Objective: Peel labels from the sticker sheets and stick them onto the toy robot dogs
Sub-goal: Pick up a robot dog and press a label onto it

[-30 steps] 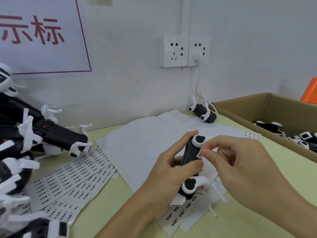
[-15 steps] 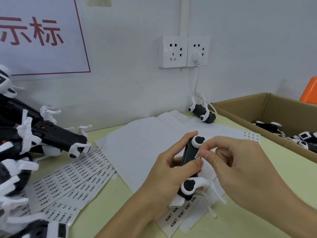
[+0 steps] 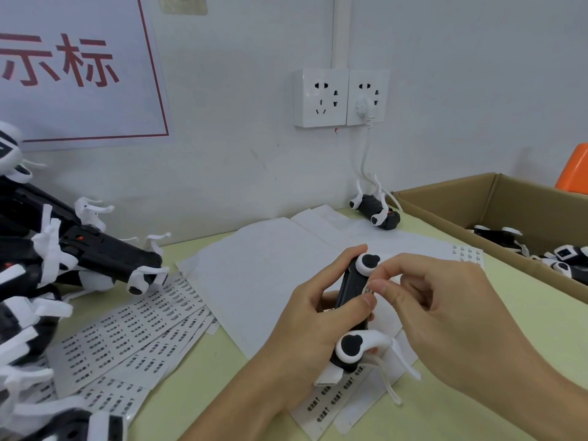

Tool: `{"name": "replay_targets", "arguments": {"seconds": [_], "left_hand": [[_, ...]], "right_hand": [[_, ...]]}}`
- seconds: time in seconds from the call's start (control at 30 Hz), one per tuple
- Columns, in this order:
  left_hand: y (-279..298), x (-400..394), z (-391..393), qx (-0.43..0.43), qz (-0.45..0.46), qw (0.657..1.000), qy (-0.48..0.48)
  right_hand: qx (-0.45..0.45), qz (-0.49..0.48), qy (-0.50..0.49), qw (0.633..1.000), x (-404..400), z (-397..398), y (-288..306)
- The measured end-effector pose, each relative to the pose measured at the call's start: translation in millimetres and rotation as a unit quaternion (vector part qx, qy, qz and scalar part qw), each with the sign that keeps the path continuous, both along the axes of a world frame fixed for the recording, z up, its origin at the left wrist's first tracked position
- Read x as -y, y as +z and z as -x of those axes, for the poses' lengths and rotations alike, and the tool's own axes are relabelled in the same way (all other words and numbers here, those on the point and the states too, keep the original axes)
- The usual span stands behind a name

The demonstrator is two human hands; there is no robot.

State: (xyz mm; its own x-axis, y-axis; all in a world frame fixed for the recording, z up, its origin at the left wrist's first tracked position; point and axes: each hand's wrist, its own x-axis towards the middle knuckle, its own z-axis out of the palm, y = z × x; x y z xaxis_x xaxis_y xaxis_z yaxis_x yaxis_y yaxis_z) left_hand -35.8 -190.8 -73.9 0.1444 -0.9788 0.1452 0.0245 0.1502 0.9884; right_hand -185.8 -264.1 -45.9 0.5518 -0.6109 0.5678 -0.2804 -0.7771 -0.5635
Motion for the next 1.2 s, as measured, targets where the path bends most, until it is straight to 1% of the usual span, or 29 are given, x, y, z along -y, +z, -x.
{"name": "replay_targets", "arguments": {"seconds": [0.73, 1.2], "left_hand": [[1.5, 0.3, 0.3, 0.015, 0.005, 1.000, 0.000], [1.3, -0.2, 0.4, 0.026, 0.010, 1.000, -0.002]], "right_hand": [[0.009, -0.001, 0.007, 1.000, 0.5, -0.4, -1.2], [0.005, 0.087, -0.034, 0.996, -1.1, 1.3, -0.8]]}}
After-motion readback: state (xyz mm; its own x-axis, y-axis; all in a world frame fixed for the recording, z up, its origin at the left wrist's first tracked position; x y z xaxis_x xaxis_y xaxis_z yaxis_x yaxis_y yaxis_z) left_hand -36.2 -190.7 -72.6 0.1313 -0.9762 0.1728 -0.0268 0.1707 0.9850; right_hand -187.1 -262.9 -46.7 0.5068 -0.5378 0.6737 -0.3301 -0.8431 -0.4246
